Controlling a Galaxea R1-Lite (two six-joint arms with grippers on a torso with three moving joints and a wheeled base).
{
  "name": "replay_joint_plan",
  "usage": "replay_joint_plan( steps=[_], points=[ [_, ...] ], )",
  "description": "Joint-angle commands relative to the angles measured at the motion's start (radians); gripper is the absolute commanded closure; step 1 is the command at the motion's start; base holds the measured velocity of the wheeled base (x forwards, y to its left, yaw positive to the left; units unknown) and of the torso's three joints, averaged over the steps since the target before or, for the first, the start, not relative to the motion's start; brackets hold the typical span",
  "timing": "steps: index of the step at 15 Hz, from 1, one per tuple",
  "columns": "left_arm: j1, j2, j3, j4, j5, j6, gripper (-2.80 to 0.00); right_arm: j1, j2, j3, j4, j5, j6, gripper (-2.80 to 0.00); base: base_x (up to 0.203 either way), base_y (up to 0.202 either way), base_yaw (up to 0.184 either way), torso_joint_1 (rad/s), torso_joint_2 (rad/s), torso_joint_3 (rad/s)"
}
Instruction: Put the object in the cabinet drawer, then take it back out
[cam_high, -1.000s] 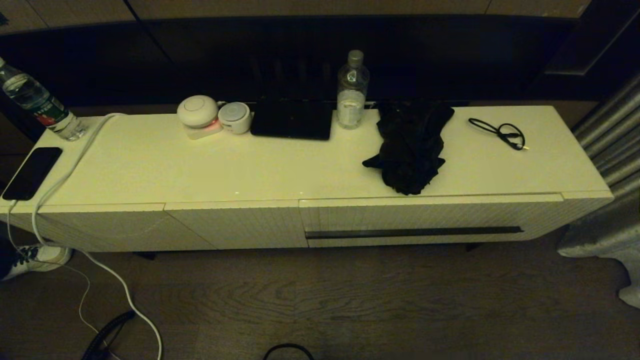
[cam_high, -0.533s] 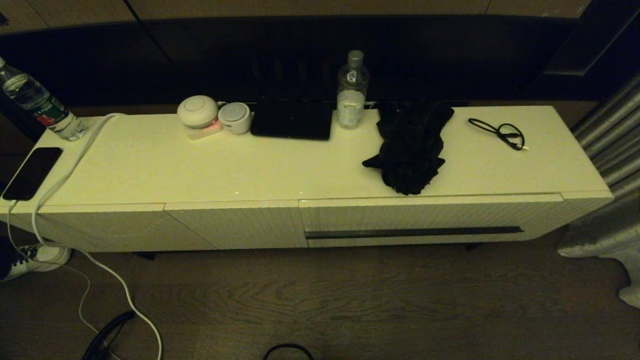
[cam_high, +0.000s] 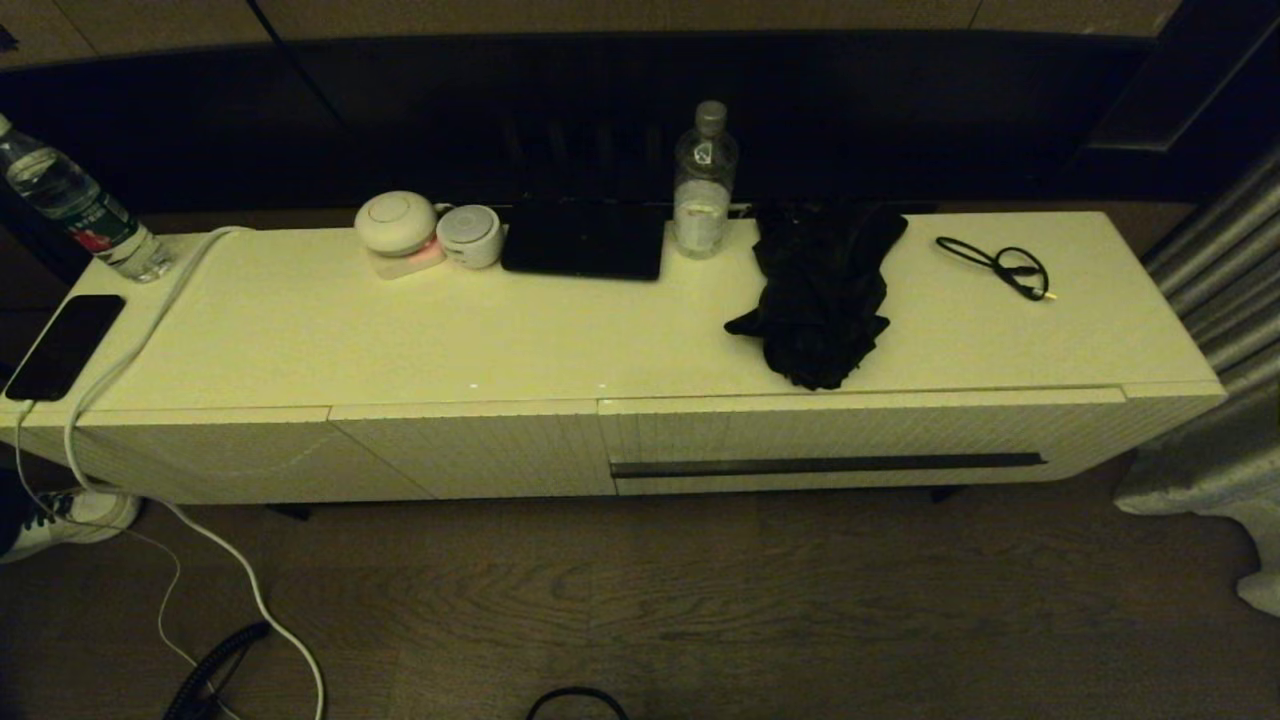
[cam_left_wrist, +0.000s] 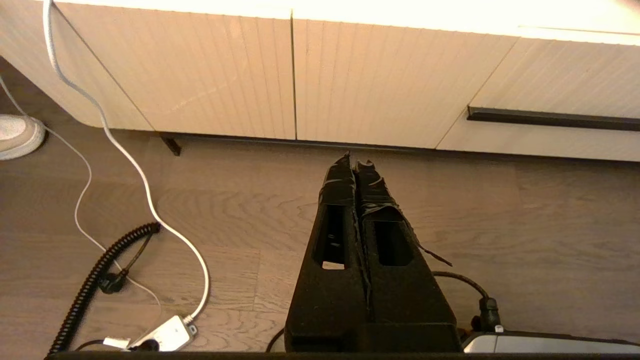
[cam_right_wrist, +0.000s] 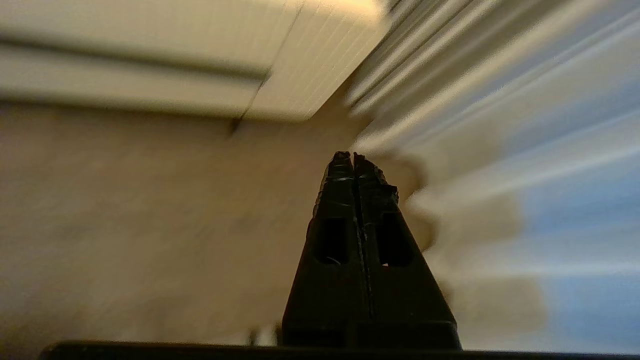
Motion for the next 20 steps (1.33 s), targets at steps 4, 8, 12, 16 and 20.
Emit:
replay_joint_plan(
  steps=[4, 8, 12, 16, 20],
  points=[
    [0.001, -0.002, 0.000, 0.000, 0.000, -0.002, 0.00, 0.009, -0.147, -0.015, 0.157, 0.184, 0.110, 0.00, 0.000, 0.000, 0.000, 0.000, 0.00, 0.000],
    [0.001, -0.002, 0.001, 0.000, 0.000, -0.002, 0.00, 0.010, -0.246, -0.061, 0.333, 0.296, 0.118, 0.00, 0.000, 0.000, 0.000, 0.000, 0.00, 0.000],
    [0.001, -0.002, 0.000, 0.000, 0.000, -0.002, 0.00, 0.009, -0.249, -0.001, 0.179, 0.356, 0.137, 0.00, 0.000, 0.000, 0.000, 0.000, 0.00, 0.000],
    [0.001, -0.002, 0.000, 0.000, 0.000, -0.002, 0.00, 0.009, -0.249, -0.006, 0.243, 0.384, 0.172, 0.00, 0.000, 0.000, 0.000, 0.000, 0.00, 0.000],
    [0.001, -0.002, 0.000, 0.000, 0.000, -0.002, 0.00, 0.008, -0.251, -0.001, 0.252, 0.369, 0.248, 0.00, 0.000, 0.000, 0.000, 0.000, 0.00, 0.000]
  ],
)
